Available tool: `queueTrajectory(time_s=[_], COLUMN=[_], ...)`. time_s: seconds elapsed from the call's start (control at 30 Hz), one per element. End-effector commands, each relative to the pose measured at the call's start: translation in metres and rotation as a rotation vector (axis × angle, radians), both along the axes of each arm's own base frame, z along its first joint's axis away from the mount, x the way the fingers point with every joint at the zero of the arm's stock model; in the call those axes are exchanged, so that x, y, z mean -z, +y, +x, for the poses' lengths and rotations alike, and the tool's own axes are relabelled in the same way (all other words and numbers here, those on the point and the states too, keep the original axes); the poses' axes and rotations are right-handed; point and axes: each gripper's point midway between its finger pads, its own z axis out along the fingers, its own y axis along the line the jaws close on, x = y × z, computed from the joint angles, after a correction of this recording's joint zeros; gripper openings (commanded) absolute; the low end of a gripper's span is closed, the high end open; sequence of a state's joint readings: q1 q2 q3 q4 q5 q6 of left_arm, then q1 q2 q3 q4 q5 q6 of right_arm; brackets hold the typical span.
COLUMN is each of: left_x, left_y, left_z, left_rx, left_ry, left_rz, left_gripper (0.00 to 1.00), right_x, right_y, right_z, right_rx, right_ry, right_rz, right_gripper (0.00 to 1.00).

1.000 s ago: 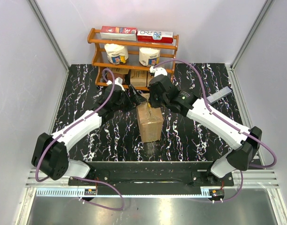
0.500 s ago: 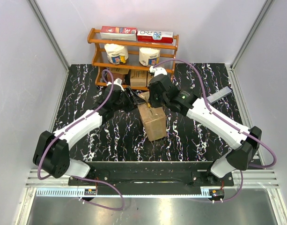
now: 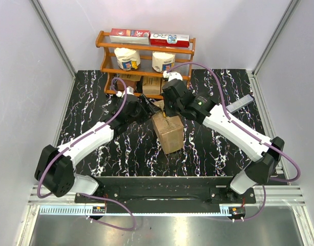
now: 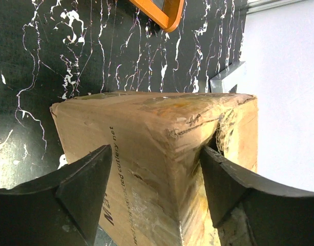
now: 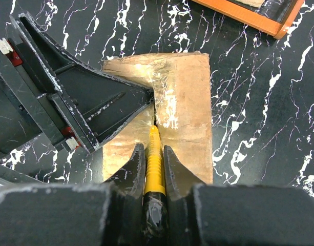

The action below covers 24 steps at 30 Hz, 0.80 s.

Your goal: Unpack the express box

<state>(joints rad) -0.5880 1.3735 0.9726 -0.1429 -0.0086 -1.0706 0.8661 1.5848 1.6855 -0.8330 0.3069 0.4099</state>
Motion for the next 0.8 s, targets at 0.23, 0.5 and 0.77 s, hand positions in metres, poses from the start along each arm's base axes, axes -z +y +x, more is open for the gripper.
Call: queueTrajectory(time_s=[0.23, 0.5, 0.77], left_x=[-0.066, -0.061, -0.037], left_y=[0.016, 0.007, -0.002], left_z=[-0.001, 0.012, 0.032], left_rx=[0.027, 0.044, 0.065], left_ry=[-0.287, -0.312, -0.255], left_rz=[0.026, 0.048, 0.08], left_gripper=[0.87, 0.9, 0.92], right_x=[-0.029, -0.037, -0.028], right_y=[0.0, 0.0, -0.001], right_z=[-0.004, -0.006, -0.012], right_rx=[-0.034, -0.073, -0.098], right_ry=[-0.074, -0.106, -0.095], right_rz=[0.024, 0.034, 0.034], right_gripper=[0.0, 0.0, 0.0])
